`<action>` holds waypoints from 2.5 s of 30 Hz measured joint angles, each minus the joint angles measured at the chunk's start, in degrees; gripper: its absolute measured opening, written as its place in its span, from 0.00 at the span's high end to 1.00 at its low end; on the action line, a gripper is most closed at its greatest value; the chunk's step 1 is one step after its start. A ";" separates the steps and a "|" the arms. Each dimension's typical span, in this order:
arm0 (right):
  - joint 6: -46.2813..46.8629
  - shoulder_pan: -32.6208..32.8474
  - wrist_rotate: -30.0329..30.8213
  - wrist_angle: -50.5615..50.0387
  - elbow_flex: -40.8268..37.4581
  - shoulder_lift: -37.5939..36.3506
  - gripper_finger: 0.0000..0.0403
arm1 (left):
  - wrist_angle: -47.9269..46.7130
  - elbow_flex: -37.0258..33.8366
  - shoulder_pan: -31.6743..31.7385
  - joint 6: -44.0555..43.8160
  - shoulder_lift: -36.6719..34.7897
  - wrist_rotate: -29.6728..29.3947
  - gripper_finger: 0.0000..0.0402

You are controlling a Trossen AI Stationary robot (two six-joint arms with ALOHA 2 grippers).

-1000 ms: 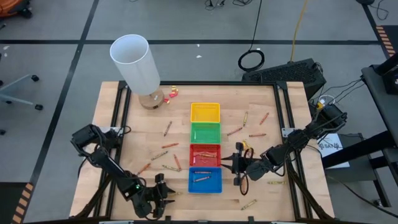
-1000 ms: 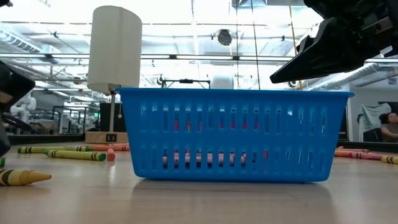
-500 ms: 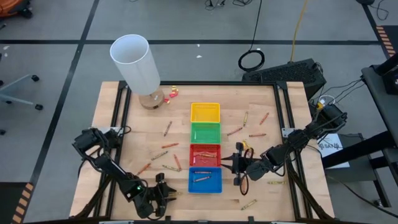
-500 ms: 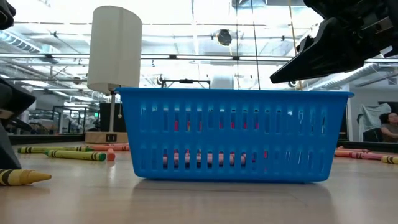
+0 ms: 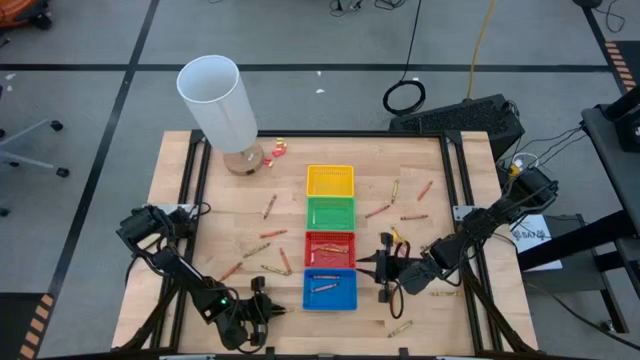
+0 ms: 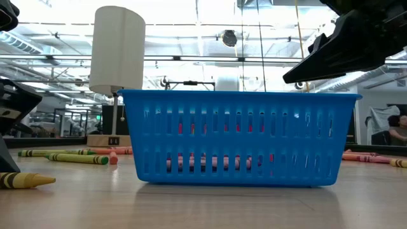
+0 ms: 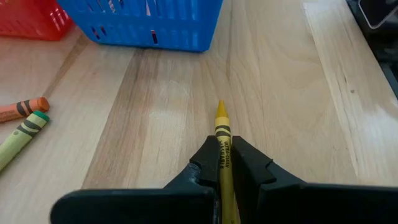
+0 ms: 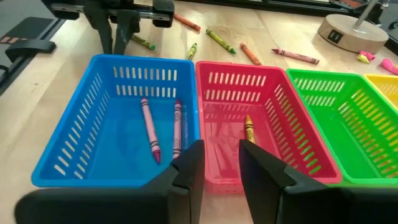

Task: Sort crayons
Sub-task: Put the yellow crayon into the red bin

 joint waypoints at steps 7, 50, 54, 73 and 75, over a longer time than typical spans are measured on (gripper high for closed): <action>1.67 0.95 0.08 0.00 -0.02 0.00 0.79 | -3.63 -0.18 0.02 9.90 -7.34 -0.70 0.94; 2.28 1.70 0.56 -0.39 -0.02 0.02 0.79 | 0.91 -0.09 18.76 55.34 -22.94 -1.65 0.94; 1.87 1.70 0.58 -0.39 -0.02 0.02 0.79 | 2.78 -0.09 20.22 50.24 -22.94 -1.63 0.94; 1.45 1.70 1.90 0.46 -0.02 0.02 0.79 | 9.60 0.00 28.53 32.64 -19.73 3.04 0.94; 1.43 1.68 3.46 0.50 -0.02 0.02 0.79 | 10.65 0.00 28.99 32.61 -18.30 3.72 0.94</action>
